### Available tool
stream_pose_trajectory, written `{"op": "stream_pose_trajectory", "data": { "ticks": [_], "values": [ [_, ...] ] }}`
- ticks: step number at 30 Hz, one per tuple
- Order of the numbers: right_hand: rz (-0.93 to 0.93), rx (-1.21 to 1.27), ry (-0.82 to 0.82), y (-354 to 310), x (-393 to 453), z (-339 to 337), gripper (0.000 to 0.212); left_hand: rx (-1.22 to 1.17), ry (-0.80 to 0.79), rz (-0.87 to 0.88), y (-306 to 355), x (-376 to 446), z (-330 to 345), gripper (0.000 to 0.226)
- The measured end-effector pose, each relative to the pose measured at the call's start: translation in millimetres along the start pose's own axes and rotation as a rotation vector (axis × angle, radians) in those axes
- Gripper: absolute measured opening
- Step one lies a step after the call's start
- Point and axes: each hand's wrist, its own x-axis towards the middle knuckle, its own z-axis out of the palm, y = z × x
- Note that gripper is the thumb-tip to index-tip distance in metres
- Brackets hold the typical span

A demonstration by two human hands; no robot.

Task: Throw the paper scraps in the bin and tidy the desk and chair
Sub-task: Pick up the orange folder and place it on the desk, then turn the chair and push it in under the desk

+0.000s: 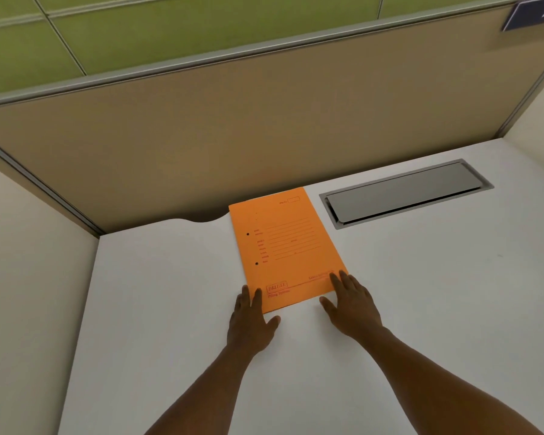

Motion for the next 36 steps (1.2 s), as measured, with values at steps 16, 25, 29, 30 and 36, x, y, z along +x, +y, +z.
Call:
{"op": "stream_pose_trajectory", "data": {
  "ticks": [16,25,29,30,36],
  "values": [
    [-0.048,0.030,0.126,-10.6,-177.9,-7.7,0.068,0.068,0.086,0.148,-0.5,-179.2,-0.1,0.072],
    [-0.055,0.018,0.208,-16.8,-334.1,29.5,0.070,0.095,0.123,0.203,-43.4,-326.7,34.2,0.072],
    [-0.069,-0.003,0.221,-18.8,-410.0,47.1,0.071,0.136,0.167,0.230,-60.7,-396.5,62.3,0.071],
    [-0.070,-0.007,0.218,-19.3,-428.1,50.4,0.072,0.165,0.179,0.239,-64.7,-413.6,69.0,0.070],
    [-0.085,-0.020,0.226,-18.0,-524.1,62.7,0.073,0.163,0.190,0.241,-79.2,-500.7,91.5,0.067]
  ]
}}
